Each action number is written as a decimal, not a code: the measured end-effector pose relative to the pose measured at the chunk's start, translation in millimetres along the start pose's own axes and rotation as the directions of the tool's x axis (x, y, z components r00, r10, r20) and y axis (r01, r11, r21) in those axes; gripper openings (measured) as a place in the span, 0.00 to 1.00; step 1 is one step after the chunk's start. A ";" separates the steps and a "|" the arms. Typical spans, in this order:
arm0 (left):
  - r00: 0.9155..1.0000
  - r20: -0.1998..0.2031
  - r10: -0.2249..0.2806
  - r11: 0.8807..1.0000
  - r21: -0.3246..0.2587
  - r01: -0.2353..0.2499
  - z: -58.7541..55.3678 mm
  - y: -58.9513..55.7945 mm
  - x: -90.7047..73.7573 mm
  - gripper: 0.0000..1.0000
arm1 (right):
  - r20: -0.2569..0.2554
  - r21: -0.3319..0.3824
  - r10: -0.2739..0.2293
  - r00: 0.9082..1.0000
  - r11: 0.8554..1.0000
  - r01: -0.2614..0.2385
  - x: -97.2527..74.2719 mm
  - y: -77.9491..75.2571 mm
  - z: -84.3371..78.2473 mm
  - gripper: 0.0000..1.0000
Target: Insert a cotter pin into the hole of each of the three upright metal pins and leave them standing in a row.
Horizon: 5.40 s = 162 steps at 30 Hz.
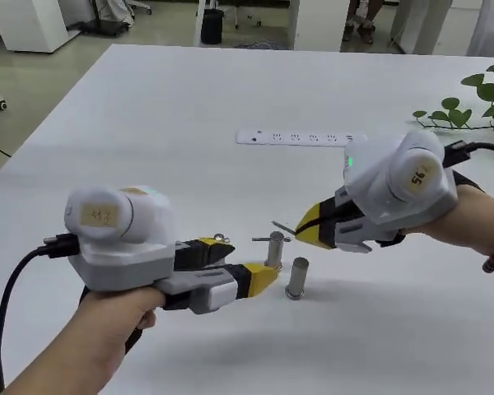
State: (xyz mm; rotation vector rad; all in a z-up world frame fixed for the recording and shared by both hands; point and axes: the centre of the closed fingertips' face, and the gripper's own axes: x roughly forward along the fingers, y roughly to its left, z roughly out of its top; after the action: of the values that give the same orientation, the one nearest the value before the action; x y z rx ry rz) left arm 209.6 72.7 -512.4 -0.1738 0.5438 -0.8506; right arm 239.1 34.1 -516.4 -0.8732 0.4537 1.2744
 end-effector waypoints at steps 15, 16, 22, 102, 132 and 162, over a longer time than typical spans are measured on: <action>0.998 0.019 -0.056 0.996 -0.064 0.057 2.5 -14.3 -0.1 0.22 | 0.012 -0.122 0.063 0.998 0.991 -0.062 7.6 29.2 16.2 0.00; 0.998 0.020 -0.060 0.996 -0.068 0.061 2.3 -15.2 0.0 0.21 | 0.012 -0.127 0.064 0.998 0.990 -0.062 7.7 30.3 16.7 0.00; 0.997 0.022 -0.068 0.995 -0.076 0.069 1.3 -17.4 0.3 0.18 | 0.013 -0.149 0.067 0.998 0.987 -0.064 8.6 33.6 19.3 0.00; 0.977 0.061 -0.206 0.975 0.104 0.199 -9.0 -37.9 -19.7 0.00 | 0.252 0.395 0.175 0.952 0.879 -0.266 -1.7 69.8 21.5 0.07; 0.970 -0.041 -0.238 0.959 0.151 0.242 -29.9 -41.6 -16.9 0.00 | 0.196 0.170 0.227 0.954 0.950 -0.261 -6.8 83.6 21.8 0.00; 0.997 0.028 -0.068 0.964 0.260 0.058 -21.2 -25.5 0.9 0.25 | -0.068 0.112 0.148 0.987 0.984 -0.140 -24.0 52.6 -40.7 0.00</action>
State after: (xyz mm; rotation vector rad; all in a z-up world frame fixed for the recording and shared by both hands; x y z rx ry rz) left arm 182.0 56.7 -521.7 0.0331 0.3893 -0.9705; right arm 189.4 -10.2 -540.1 -0.8114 0.6495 1.3391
